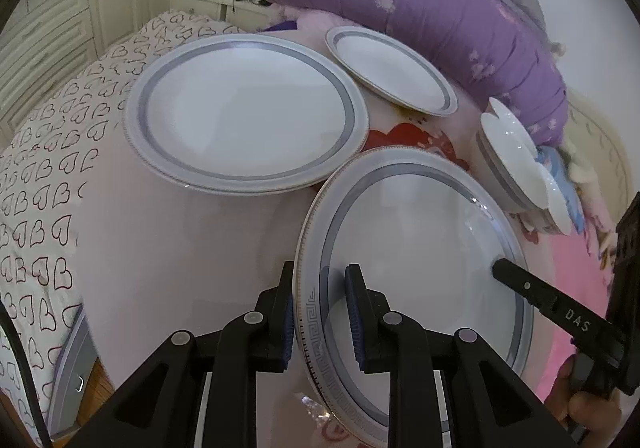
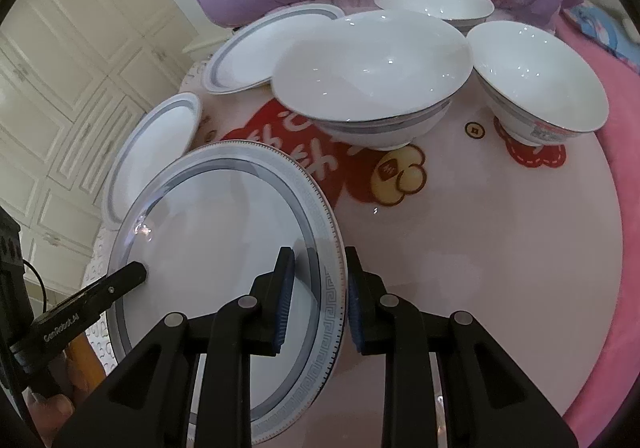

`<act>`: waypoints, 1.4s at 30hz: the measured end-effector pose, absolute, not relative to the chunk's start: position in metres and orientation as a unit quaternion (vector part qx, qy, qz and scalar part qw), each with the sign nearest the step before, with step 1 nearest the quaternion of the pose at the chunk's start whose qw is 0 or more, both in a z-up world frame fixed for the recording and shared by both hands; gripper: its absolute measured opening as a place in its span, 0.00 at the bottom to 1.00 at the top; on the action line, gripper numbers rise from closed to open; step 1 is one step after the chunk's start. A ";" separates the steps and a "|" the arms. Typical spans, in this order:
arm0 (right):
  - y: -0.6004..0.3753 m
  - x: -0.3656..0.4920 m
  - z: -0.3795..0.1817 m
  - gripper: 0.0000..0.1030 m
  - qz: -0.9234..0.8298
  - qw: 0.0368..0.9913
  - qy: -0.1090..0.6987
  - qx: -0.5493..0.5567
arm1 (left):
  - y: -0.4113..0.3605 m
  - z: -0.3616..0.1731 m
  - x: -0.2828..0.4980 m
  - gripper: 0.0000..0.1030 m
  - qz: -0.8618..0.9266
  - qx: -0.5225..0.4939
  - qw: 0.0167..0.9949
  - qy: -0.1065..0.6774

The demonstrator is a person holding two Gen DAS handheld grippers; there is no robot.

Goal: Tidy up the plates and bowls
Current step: 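Lift the held plate with both grippers and carry it across the table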

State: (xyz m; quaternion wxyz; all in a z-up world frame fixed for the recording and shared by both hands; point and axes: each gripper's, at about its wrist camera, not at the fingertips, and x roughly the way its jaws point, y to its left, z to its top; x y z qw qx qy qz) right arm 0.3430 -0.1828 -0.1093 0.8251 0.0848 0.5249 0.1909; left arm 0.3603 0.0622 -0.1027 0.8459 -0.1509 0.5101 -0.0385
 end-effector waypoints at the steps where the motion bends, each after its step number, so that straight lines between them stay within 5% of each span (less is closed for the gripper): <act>1: -0.183 0.337 -0.107 0.24 0.194 0.826 0.522 0.084 | 0.064 -0.099 0.355 0.19 -0.038 -0.151 0.848 0.507; 19: -0.145 0.278 -0.092 0.24 0.240 0.821 0.515 0.065 | 0.098 -0.077 0.260 0.21 -0.004 -0.155 0.855 0.494; 42: -0.134 0.271 -0.127 0.25 0.225 0.808 0.544 0.018 | 0.096 -0.105 0.280 0.23 -0.008 -0.132 0.845 0.518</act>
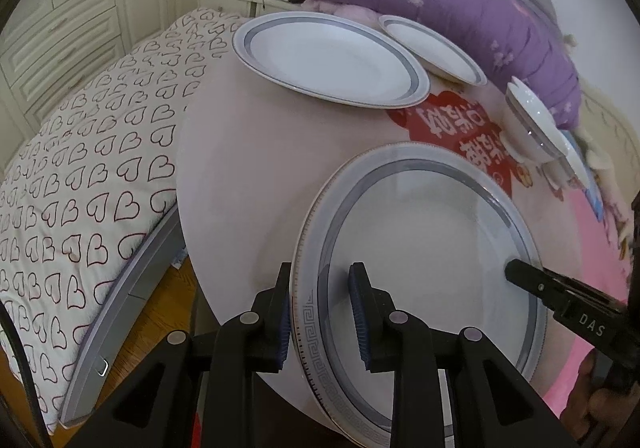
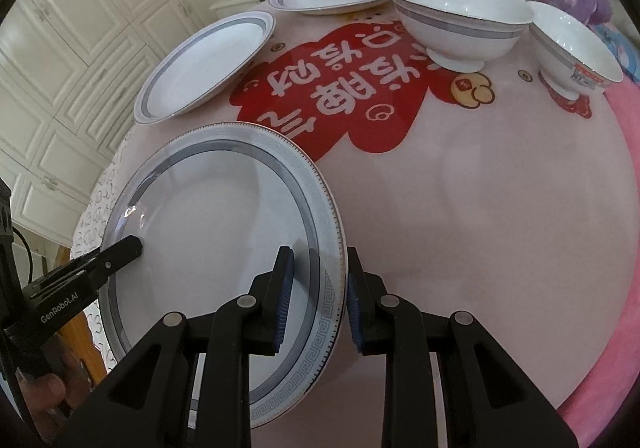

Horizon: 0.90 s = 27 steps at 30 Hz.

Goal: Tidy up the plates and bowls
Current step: 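Lift the held plate with both grippers and carry it across the table, then lower the plate onto the table and open both grippers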

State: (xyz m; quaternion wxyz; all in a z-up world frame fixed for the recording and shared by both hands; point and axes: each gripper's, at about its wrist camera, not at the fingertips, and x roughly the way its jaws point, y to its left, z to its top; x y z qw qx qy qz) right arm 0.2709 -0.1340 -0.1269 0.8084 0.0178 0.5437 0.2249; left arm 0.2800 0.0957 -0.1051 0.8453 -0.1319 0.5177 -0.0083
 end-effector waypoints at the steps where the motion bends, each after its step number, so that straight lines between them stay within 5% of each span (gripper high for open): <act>1: -0.133 0.270 -0.126 0.25 0.224 0.810 0.542 0.014 | 0.095 -0.106 0.280 0.23 -0.009 -0.131 0.845 0.518; 7: -0.134 0.270 -0.120 0.28 0.219 0.818 0.533 0.012 | 0.093 -0.106 0.280 0.24 -0.007 -0.127 0.844 0.520; 8: -0.135 0.270 -0.120 0.37 0.217 0.819 0.531 0.014 | 0.093 -0.106 0.280 0.27 -0.007 -0.125 0.845 0.520; 9: -0.137 0.271 -0.119 0.44 0.214 0.820 0.530 0.016 | 0.093 -0.104 0.280 0.38 -0.008 -0.123 0.847 0.517; 10: -0.139 0.272 -0.117 0.62 0.213 0.823 0.526 0.020 | 0.092 -0.102 0.279 0.49 -0.007 -0.121 0.849 0.515; 11: -0.142 0.272 -0.115 0.83 0.213 0.826 0.521 0.026 | 0.092 -0.100 0.279 0.78 -0.003 -0.118 0.852 0.511; 12: -0.143 0.273 -0.113 0.90 0.212 0.829 0.516 0.031 | 0.092 -0.096 0.278 0.99 0.005 -0.115 0.857 0.502; 15: -0.148 0.274 -0.102 1.00 0.210 0.843 0.494 0.037 | 0.092 -0.079 0.273 0.99 0.021 -0.104 0.879 0.464; 27: -0.152 0.282 -0.048 1.00 0.207 0.884 0.416 0.044 | 0.091 -0.019 0.257 0.99 0.038 -0.098 0.918 0.381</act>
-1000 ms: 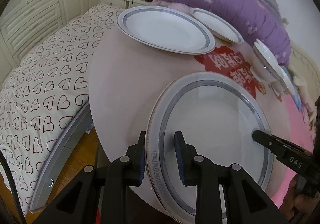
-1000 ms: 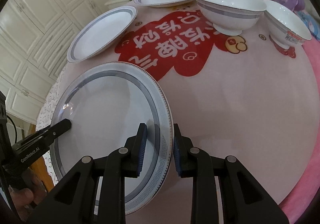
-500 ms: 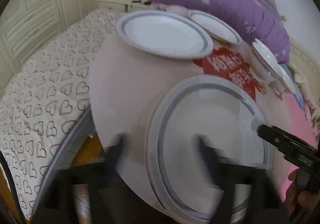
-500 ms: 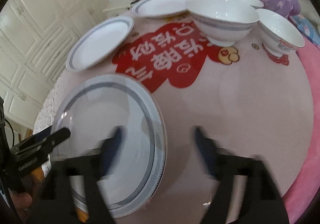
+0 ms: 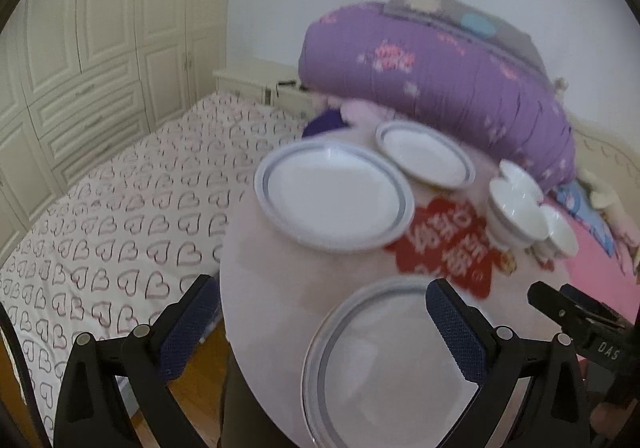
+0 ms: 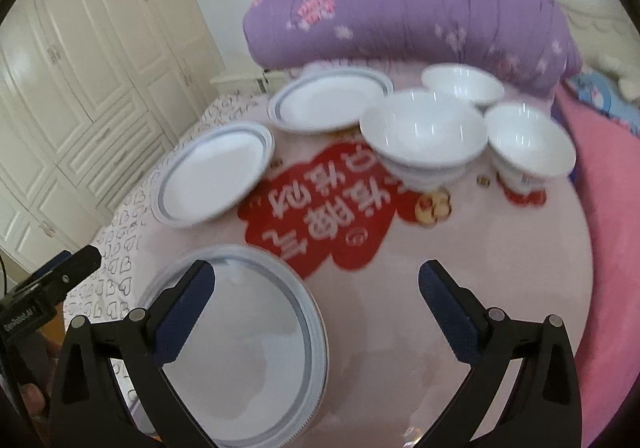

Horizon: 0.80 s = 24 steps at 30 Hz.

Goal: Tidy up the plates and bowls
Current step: 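Lower the plate onto the table and open both grippers, then move both grippers to the next grey-rimmed plate and grasp its rim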

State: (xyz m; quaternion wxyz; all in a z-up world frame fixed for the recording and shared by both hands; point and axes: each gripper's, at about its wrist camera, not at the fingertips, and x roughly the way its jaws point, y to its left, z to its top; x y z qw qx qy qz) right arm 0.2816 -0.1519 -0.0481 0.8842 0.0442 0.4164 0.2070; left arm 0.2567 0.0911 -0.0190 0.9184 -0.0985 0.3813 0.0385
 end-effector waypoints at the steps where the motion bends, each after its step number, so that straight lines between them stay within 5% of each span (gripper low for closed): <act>1: -0.149 0.283 -0.042 1.00 0.210 0.888 0.406 0.042 | 0.090 -0.016 0.252 0.99 0.039 -0.098 0.921 0.375; 11: -0.118 0.305 0.006 1.00 0.217 0.921 0.323 0.004 | 0.106 0.009 0.241 0.99 0.053 -0.097 0.936 0.333; 24: -0.077 0.360 0.006 1.00 0.225 0.917 0.330 -0.014 | 0.128 -0.010 0.306 0.99 0.075 -0.101 0.932 0.339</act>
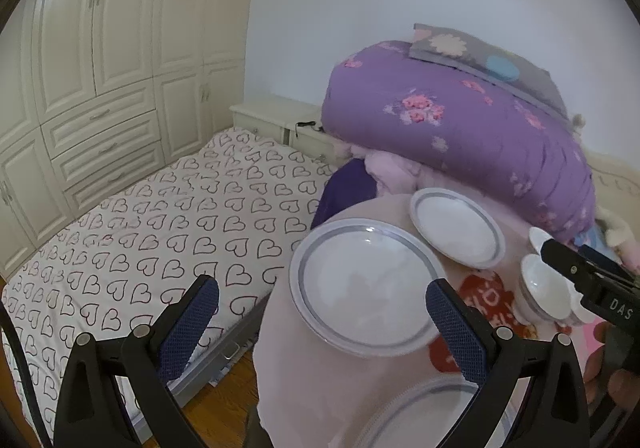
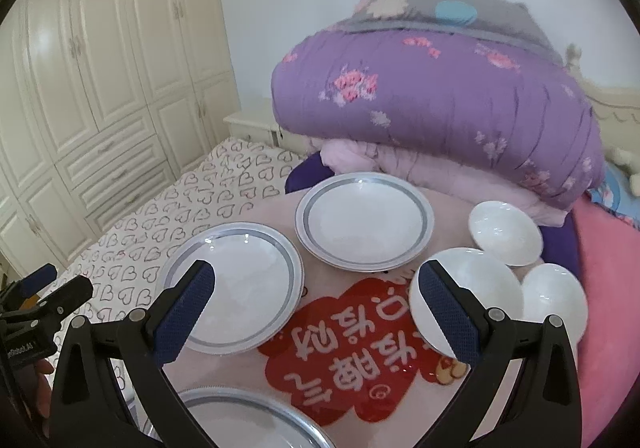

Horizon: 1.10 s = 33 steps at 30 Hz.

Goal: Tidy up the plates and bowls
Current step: 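Move both grippers to the next grey-rimmed plate and grasp its rim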

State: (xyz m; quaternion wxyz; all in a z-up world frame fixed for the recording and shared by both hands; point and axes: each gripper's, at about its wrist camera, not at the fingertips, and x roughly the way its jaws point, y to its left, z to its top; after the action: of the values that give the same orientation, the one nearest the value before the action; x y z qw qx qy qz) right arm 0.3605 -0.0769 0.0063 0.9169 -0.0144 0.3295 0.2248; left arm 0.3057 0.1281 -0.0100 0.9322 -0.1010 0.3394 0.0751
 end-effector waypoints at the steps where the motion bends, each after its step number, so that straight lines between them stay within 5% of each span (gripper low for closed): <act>1: -0.073 0.367 0.003 1.00 0.226 0.914 0.336 -0.014 | 0.129 -0.011 0.315 0.99 0.076 -0.102 0.931 0.341; 20: -0.024 0.434 -0.078 0.98 0.258 0.851 0.457 -0.018 | 0.173 -0.089 0.456 0.99 0.078 -0.126 0.899 0.411; 25: -0.015 0.445 -0.093 0.90 0.260 0.838 0.480 -0.020 | 0.183 -0.105 0.486 0.91 0.069 -0.136 0.891 0.428; 33: -0.007 0.457 -0.106 0.75 0.263 0.826 0.498 -0.021 | 0.199 -0.125 0.509 0.63 0.045 -0.160 0.874 0.457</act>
State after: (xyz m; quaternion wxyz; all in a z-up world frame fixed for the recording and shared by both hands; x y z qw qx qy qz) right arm 0.4568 -0.0068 -0.1064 0.8260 -0.0209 0.4983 0.2627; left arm 0.5088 0.1986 -0.1245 0.8737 -0.1599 0.4573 0.0449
